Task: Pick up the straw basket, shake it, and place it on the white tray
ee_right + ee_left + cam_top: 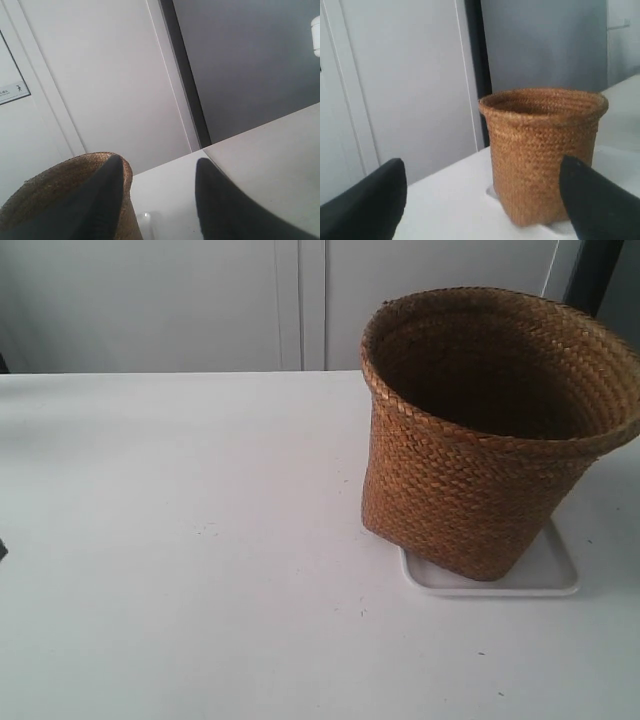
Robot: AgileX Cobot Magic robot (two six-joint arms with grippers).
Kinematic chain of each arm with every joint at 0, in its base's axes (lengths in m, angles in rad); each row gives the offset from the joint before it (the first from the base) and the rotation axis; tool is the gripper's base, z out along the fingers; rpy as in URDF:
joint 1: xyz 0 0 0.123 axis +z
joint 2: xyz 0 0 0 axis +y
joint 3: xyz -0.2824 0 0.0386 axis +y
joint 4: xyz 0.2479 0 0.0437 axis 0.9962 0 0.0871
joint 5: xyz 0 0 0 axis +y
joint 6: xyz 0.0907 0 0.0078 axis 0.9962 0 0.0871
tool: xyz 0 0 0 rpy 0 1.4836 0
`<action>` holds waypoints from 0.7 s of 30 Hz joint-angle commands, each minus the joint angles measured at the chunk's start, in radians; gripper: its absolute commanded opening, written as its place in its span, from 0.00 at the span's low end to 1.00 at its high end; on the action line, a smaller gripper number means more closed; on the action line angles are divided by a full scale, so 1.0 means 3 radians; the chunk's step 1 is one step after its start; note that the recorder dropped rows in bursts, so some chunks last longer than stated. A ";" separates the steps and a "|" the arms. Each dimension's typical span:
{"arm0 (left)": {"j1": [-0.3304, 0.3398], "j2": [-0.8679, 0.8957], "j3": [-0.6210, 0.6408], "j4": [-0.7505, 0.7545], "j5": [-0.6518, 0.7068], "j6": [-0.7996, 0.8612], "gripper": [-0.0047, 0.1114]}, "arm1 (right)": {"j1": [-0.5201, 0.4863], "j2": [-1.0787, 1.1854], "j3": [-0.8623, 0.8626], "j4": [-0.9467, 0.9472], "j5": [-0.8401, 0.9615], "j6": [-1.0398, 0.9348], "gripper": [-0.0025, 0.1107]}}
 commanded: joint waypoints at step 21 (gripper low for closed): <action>0.2178 -0.0752 0.0574 0.0048 0.2138 -0.1059 0.77 | 0.0007 -0.0002 -0.0016 -0.0008 -0.0011 -0.0014 0.40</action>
